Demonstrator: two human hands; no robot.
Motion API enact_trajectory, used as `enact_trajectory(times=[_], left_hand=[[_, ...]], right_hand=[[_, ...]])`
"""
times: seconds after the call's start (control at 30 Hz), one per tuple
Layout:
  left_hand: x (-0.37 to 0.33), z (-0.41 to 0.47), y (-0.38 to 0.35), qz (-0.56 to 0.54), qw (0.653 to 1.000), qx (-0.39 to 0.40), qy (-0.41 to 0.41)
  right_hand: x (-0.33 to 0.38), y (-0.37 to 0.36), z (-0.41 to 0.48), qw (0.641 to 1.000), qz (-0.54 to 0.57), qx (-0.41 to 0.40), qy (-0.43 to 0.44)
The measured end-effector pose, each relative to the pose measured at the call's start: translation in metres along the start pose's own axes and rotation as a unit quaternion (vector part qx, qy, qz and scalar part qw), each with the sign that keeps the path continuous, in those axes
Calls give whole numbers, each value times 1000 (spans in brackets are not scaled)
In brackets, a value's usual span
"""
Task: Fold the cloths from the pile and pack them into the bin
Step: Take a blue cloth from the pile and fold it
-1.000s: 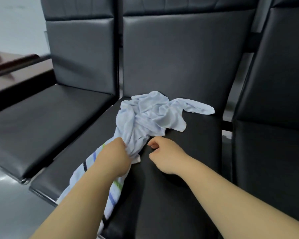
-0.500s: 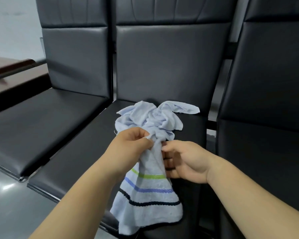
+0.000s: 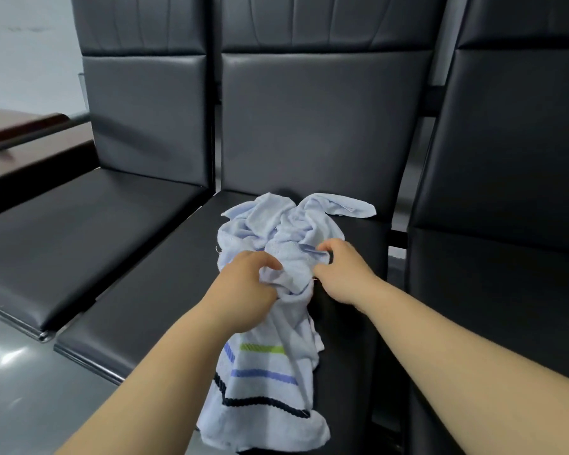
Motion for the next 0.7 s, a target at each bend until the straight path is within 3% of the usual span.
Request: enact_trajectory(times=[0.07,0.13,0.23,0.33,0.43,0.5,0.57,0.63,0.7], left_hand=[[-4,4,-8,15,999,27,-19],[-6,9,-18,25,997,65,-34],[0,11,-34,52,990,132,-20],[5,16,-37,66,988,138,-3],[4,22,-33,73,991,108,-4],[3,22,-35,101,990,99,1],[2,23,-33,124,990,74,0],[-2,24,-28,114,993,38,-15],[-8,24,-28,125,992,20,-22]], right_hand=[[12,-4,17,999,-13,-6,29],[22,-11,40,992,-103,-17,67],[17,-10,61,996,-80,-22,35],[27,10,60,985,-165,-16,43],[14,58,50,996,63,-68,12],[14,77,33,976,207,-69,8],[17,82,14,934,355,-41,-12],[20,84,-5,911,411,-19,-33],[23,81,-22,912,408,17,-43]])
Point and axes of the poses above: each hand's wrist, its own z-axis towards the middle knuckle, its own y-axis out of the back of the hand, x = y × z, the point moved 10 cm from there along z, towards the middle knuckle, and after that the axes turned 5 degrees about -z, right-handed, at the moved point
